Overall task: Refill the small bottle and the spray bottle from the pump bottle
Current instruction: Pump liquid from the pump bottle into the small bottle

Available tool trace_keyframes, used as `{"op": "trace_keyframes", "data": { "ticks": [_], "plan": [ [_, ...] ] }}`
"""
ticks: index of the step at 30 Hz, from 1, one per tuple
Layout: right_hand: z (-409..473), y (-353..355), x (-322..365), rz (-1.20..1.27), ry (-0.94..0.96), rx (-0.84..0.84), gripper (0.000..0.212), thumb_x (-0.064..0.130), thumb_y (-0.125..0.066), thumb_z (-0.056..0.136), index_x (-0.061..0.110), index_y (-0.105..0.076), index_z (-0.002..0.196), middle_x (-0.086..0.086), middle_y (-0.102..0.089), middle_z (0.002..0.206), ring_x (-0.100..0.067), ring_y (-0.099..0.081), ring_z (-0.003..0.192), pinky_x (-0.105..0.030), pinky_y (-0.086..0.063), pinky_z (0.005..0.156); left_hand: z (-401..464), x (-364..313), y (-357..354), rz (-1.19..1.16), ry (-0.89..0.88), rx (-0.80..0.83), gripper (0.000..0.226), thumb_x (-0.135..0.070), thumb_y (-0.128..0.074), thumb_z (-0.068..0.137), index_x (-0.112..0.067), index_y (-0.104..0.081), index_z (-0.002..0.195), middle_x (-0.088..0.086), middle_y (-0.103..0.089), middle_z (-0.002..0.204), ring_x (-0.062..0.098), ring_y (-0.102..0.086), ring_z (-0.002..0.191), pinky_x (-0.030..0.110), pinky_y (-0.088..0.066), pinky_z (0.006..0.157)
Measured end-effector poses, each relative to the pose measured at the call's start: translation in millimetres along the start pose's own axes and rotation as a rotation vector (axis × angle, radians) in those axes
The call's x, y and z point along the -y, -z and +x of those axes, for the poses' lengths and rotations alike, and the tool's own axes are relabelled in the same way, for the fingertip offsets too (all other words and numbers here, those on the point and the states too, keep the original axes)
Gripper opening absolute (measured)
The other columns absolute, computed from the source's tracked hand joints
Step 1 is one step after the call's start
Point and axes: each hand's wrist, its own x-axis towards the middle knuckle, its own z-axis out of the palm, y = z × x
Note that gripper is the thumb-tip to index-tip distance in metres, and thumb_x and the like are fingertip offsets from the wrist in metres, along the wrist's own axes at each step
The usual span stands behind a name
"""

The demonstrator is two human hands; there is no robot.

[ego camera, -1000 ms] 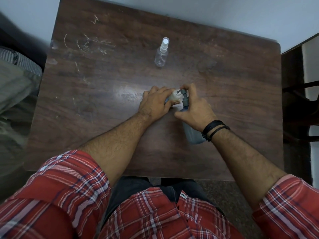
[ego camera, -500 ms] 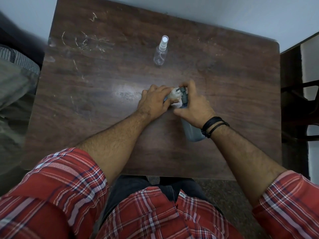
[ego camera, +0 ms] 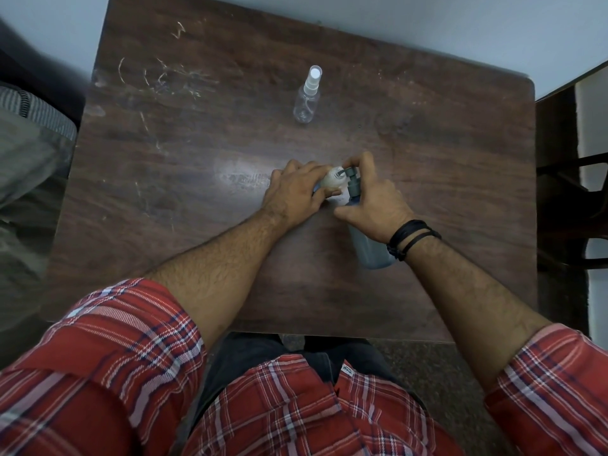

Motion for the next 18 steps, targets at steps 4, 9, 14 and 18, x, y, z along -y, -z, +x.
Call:
{"op": "trace_keyframes", "data": {
  "ticks": [4, 9, 14, 18],
  "plan": [
    [-1.5, -1.1, 0.0, -0.009, -0.009, -0.010, 0.067, 0.020, -0.074, 0.073, 0.024, -0.038, 0.130, 0.019, -0.048, 0.080, 0.001, -0.049, 0.066, -0.018, -0.033, 0.053, 0.3, 0.4, 0.1, 0.006, 0.006, 0.005, 0.047, -0.051, -0.049, 0.098, -0.033, -0.049, 0.141, -0.012, -0.056, 0.134, 0.021, -0.045, 0.119, 0.041, -0.032, 0.093],
    [-4.5, 0.3, -1.2, -0.035, -0.013, -0.002, 0.070, 0.019, -0.074, 0.074, 0.026, -0.037, 0.133, 0.018, -0.047, 0.079, 0.001, -0.048, 0.063, -0.017, -0.031, 0.051, 0.4, -0.3, 0.5, 0.005, 0.008, 0.013, 0.050, -0.055, -0.048, 0.097, -0.032, -0.049, 0.142, -0.012, -0.057, 0.133, 0.020, -0.044, 0.119, 0.041, -0.031, 0.094],
    [-1.1, 1.2, 0.4, -0.017, -0.007, 0.014, 0.056, 0.019, -0.075, 0.074, 0.023, -0.039, 0.117, 0.014, -0.052, 0.078, -0.004, -0.052, 0.064, -0.022, -0.035, 0.051, -0.6, -0.5, 0.0, 0.008, 0.001, 0.006, 0.049, -0.056, -0.048, 0.097, -0.033, -0.050, 0.140, -0.013, -0.056, 0.133, 0.020, -0.044, 0.118, 0.041, -0.031, 0.093],
    [-0.4, 2.0, 1.8, -0.020, -0.006, 0.014, 0.062, 0.020, -0.075, 0.073, 0.023, -0.039, 0.123, 0.014, -0.054, 0.083, -0.003, -0.053, 0.067, -0.020, -0.036, 0.054, -0.6, -0.5, 0.9, -0.001, 0.003, 0.003, 0.048, -0.054, -0.048, 0.098, -0.033, -0.050, 0.141, -0.012, -0.057, 0.132, 0.020, -0.045, 0.119, 0.040, -0.030, 0.093]
  ]
}}
